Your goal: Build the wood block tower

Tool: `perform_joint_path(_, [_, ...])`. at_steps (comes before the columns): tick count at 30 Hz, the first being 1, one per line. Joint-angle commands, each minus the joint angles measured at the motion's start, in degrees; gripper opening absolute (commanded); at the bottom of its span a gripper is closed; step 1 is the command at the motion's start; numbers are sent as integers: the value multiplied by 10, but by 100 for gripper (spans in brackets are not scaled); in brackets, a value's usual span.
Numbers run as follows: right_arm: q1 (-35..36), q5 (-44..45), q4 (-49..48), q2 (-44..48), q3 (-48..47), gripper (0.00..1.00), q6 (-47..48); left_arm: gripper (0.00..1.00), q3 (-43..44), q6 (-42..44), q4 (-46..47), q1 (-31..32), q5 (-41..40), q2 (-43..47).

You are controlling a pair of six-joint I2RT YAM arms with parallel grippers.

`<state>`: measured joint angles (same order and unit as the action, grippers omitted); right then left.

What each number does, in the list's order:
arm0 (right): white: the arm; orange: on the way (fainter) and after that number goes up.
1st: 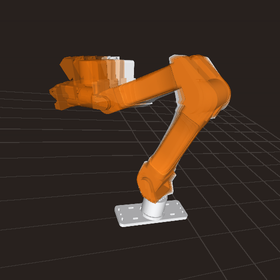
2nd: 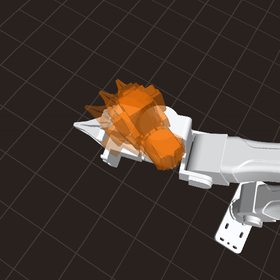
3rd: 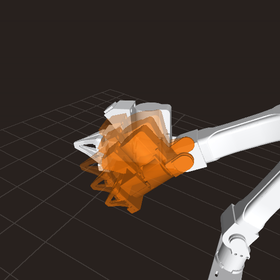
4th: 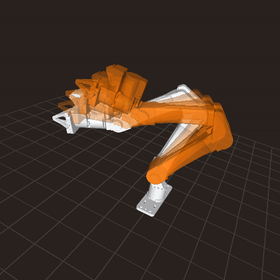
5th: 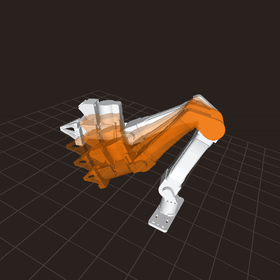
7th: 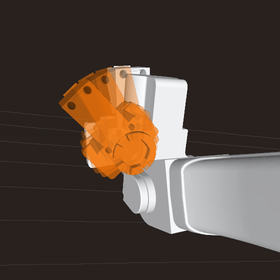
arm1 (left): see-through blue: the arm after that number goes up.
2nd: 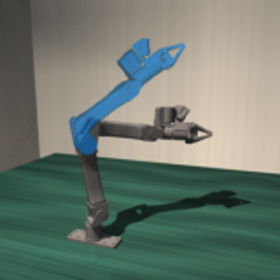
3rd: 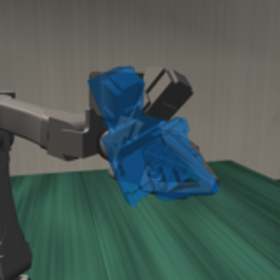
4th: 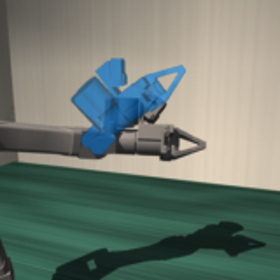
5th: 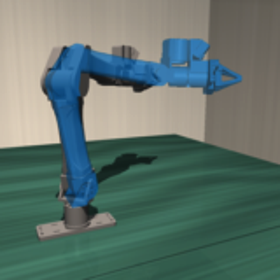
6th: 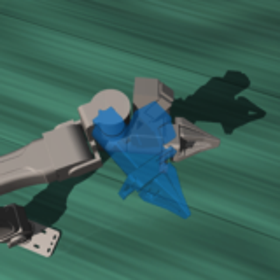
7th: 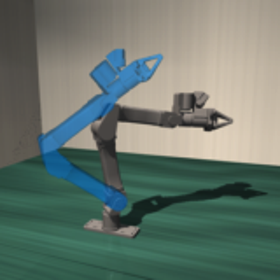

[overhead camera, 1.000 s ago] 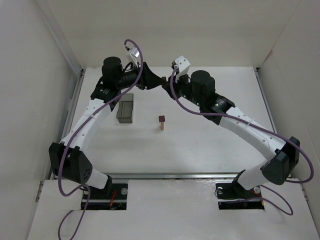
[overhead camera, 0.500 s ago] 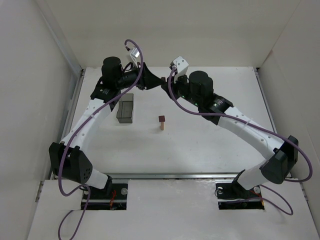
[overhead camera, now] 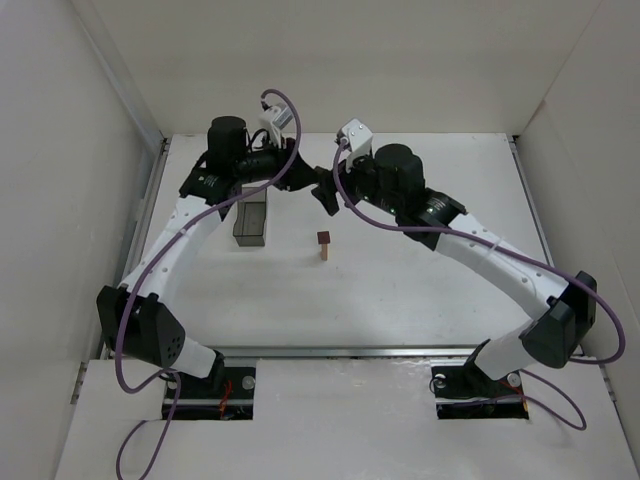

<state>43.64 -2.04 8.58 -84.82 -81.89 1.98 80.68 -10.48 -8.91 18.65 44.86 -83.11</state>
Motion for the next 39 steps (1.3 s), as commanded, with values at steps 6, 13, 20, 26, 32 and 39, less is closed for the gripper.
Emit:
perform_joint_path(6, [1,-69,129,99,37,94,1,0,60,304,-162,1,-83,1])
perform_joint_path(13, [-44,-18,248,156,81,94,-75,0,121,621,-374,76,-215,-49])
perform_joint_path(20, [-116,11,240,185,127,94,-158,0,236,661,-555,154,-239,-157])
perform_joint_path(26, [-183,38,253,199,138,94,-166,0,224,645,-555,185,-268,-180])
perform_joint_path(32, [-215,13,253,199,144,94,-146,0,280,590,-555,217,-307,-228])
perform_joint_path(39, [-239,-3,253,204,155,93,-125,0,287,579,-555,243,-337,-267])
